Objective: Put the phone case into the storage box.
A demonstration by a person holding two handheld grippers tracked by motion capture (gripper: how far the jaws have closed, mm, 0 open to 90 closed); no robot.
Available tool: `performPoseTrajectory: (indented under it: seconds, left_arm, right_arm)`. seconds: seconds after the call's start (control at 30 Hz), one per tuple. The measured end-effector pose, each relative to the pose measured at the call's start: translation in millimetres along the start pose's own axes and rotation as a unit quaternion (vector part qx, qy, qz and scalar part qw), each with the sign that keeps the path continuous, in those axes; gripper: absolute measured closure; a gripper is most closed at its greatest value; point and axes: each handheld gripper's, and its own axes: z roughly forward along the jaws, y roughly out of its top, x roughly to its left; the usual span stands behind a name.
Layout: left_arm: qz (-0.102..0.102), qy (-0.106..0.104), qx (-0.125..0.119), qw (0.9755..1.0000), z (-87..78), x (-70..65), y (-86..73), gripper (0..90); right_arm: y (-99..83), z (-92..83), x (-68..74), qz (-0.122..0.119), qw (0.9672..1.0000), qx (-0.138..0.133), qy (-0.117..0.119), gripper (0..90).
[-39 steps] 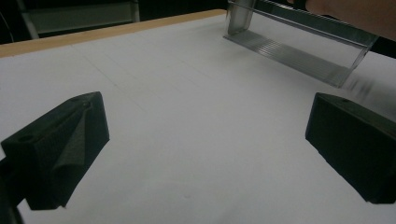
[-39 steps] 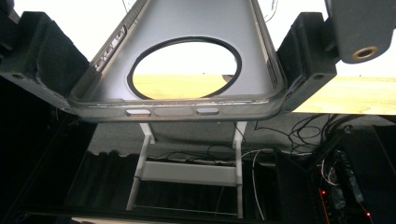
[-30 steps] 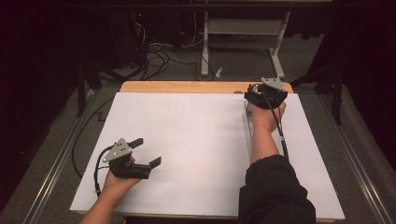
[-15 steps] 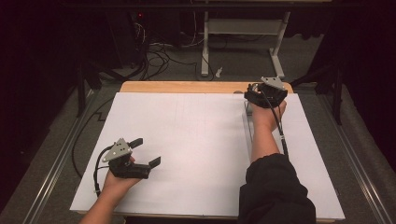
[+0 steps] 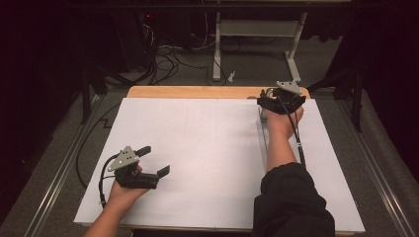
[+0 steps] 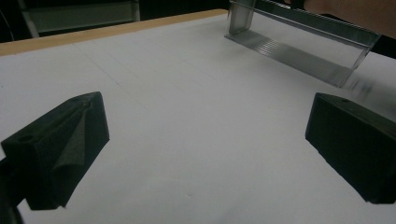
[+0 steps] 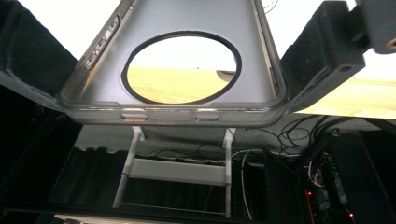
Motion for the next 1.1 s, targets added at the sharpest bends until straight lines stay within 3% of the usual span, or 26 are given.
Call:
performPoseTrajectory:
  seconds: [0.3,1.1]
  left_arm:
    - [-0.001,0.001,0.000,1.0000,-0.2,0.9,-0.1,0.7]
    - [0.000,-0.001,0.002,1.0000,1.7,-0.1,-0.2,0.7]
  right_arm:
    - [1.6,-2.8,0.0,-0.002,0.9998,-0.004,0.020,0.2]
    - [5.4,-19.0,-5.9,-0.004,0.9991,-0.006,0.042,0.2]
